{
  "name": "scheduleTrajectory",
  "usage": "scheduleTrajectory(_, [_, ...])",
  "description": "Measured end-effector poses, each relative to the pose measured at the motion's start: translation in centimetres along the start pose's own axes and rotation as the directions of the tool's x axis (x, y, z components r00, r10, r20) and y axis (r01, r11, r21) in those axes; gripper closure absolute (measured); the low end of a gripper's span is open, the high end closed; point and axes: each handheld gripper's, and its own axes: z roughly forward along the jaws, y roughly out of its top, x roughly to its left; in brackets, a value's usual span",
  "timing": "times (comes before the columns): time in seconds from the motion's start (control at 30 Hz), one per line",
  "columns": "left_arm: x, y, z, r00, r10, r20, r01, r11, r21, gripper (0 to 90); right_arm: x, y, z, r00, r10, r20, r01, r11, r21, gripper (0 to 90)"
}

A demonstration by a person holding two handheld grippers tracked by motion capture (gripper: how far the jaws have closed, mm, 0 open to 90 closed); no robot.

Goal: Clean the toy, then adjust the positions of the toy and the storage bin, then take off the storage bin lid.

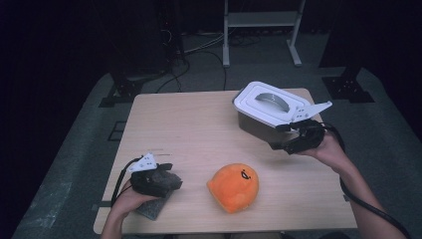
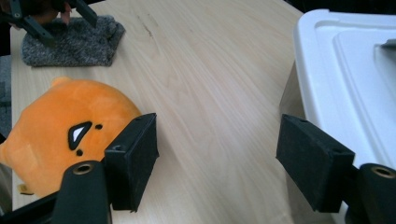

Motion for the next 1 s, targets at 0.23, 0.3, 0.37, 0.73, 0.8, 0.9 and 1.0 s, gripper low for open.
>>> scheduleTrajectory(0.23, [-0.1, 0.0, 0.0, 0.9999, 0.012, 0.004, -0.012, 0.9999, 0.004, 18.7, -0.8, 1.0, 0.0, 1.0000, 0.003, 0.009, -0.003, 1.000, 0.001, 27.6])
scheduleTrajectory(0.3, [-0.1, 0.0, -0.1, 1.0000, 0.009, 0.005, -0.009, 1.0000, -0.001, 18.7, -0.9, 1.1, 0.1, 1.0000, -0.001, 0.009, 0.001, 1.000, -0.006, 27.6])
scheduleTrajectory(0.37, [0.0, 0.0, -0.1, 0.9999, 0.011, 0.005, -0.011, 0.9999, 0.005, 18.6, -0.9, 1.3, 0.1, 0.9999, -0.004, 0.009, 0.004, 1.000, -0.003, 27.6])
scheduleTrajectory(0.73, [0.1, 0.0, 0.0, 0.9999, 0.007, 0.008, -0.007, 1.0000, 0.005, 18.1, -1.8, 2.5, 0.0, 0.9997, -0.011, 0.021, 0.011, 1.000, -0.009, 27.4])
scheduleTrajectory(0.8, [0.1, 0.0, 0.0, 0.9999, 0.007, 0.009, -0.007, 1.0000, 0.005, 18.0, -2.1, 2.6, 0.1, 0.9996, -0.012, 0.026, 0.012, 1.000, -0.011, 27.4])
scheduleTrajectory(0.9, [0.1, 0.0, 0.1, 0.9999, 0.007, 0.008, -0.007, 1.0000, 0.006, 17.9, -2.5, 2.9, 0.2, 0.9995, -0.012, 0.030, 0.012, 1.000, -0.009, 27.4])
scheduleTrajectory(1.0, [0.1, 0.0, 0.1, 0.9999, 0.010, 0.009, -0.010, 0.9999, 0.005, 17.8, -2.8, 3.1, 0.1, 0.9995, -0.009, 0.032, 0.010, 1.000, -0.004, 27.4])
